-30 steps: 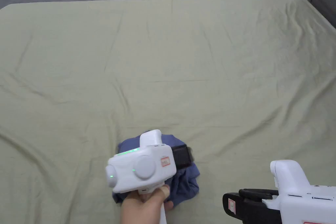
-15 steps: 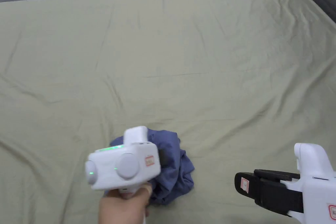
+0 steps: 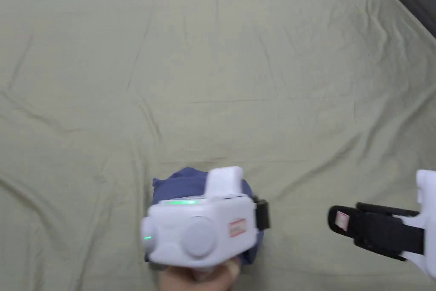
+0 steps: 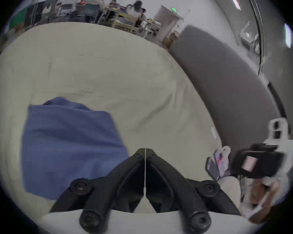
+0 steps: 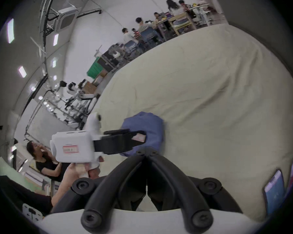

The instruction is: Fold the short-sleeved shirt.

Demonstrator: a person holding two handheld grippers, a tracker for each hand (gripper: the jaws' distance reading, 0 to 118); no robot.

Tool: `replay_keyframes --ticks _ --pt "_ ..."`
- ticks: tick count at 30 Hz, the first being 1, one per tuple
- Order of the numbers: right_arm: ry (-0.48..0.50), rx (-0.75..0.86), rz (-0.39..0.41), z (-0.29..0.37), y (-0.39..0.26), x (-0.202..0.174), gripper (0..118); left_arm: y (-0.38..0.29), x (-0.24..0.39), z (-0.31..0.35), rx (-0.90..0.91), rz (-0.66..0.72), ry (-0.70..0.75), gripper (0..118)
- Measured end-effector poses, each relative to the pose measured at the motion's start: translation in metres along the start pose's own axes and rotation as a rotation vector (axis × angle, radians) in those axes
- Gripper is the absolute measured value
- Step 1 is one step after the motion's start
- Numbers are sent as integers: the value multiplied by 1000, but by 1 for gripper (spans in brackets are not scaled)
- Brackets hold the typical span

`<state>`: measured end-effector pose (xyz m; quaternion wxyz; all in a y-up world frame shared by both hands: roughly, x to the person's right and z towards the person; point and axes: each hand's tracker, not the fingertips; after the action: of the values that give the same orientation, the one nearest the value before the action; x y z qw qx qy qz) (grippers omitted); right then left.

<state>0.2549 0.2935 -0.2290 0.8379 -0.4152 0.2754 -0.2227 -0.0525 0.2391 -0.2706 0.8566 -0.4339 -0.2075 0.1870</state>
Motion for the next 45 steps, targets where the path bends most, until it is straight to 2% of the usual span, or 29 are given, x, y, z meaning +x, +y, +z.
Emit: replay_keyframes --ticks 3,6,8,9,11,12,13,14,15,16,17,20,21,22,23,24,26,28,31,33,34,35,37,38,39,43,45 --pt "147 -73 -4 -54 9 -10 2 7 -57 51 53 98 77 0" --pt "259 -151 -45 -122 13 -5 2 8 -99 89 104 156 161 0" --pt "241 -213 -80 -162 13 2 2 5 -117 105 105 199 191 0" --pt "211 -248 -117 -183 12 12 2 3 -124 111 107 217 198 0" --pt "131 -298 -128 -207 8 26 2 -2 -133 118 105 232 196 0" --pt "54 -328 -100 -219 4 37 2 -6 -136 120 105 236 200 0" --pt "-80 -387 -90 -230 -3 47 2 -9 -138 120 105 243 206 0" --pt "-108 -422 -107 -237 -9 58 2 -13 -140 119 103 254 209 0" --pt "42 -369 -158 -235 -11 67 2 -15 -142 117 99 268 205 0" --pt "84 -346 -236 -229 -8 71 2 -18 -145 114 96 285 195 0" --pt "74 -360 -261 -227 -10 74 2 -19 -146 111 91 293 188 0" --pt "48 -354 -133 -228 -9 66 2 -19 -147 97 75 309 168 0" --pt "52 -356 -159 -226 -9 64 2 -17 -146 93 75 309 163 2" --pt "61 -360 -190 -227 -8 69 2 -15 -145 89 77 309 160 21" --pt "73 -362 -211 -227 -7 72 2 -12 -143 85 83 302 155 77" --pt "79 -362 -209 -226 -8 75 2 -9 -142 82 90 297 150 110" --pt "84 -357 -216 -227 -10 76 2 -3 -140 69 66 271 163 118" --pt "58 -352 -210 -226 -10 69 2 8 -128 55 37 169 267 118" --pt "-35 -344 -92 -225 -10 49 2 17 -115 21 -45 2 353 118" --pt "-78 -338 -35 -226 -11 36 2 20 -110 2 -106 13 401 115" --pt "-94 -334 -12 -226 -12 33 2 20 -108 -2 -96 24 380 99" --pt "-98 -331 -13 -226 -13 31 2 21 -104 -3 -88 36 345 66" --pt "-116 -329 -6 -228 -15 28 2 22 -92 -3 -62 16 402 56" --pt "-137 -329 9 -228 -15 24 2 21 -91 -4 -85 -39 421 44" --pt "-160 -328 22 -229 -15 19 2 20 -90 -6 -87 -45 413 40" --pt "-253 -327 174 -233 -20 -3 2 18 -93 -3 -79 -9 403 37" --pt "-251 -320 160 -234 -23 -3 2 18 -94 0 -75 2 394 36"
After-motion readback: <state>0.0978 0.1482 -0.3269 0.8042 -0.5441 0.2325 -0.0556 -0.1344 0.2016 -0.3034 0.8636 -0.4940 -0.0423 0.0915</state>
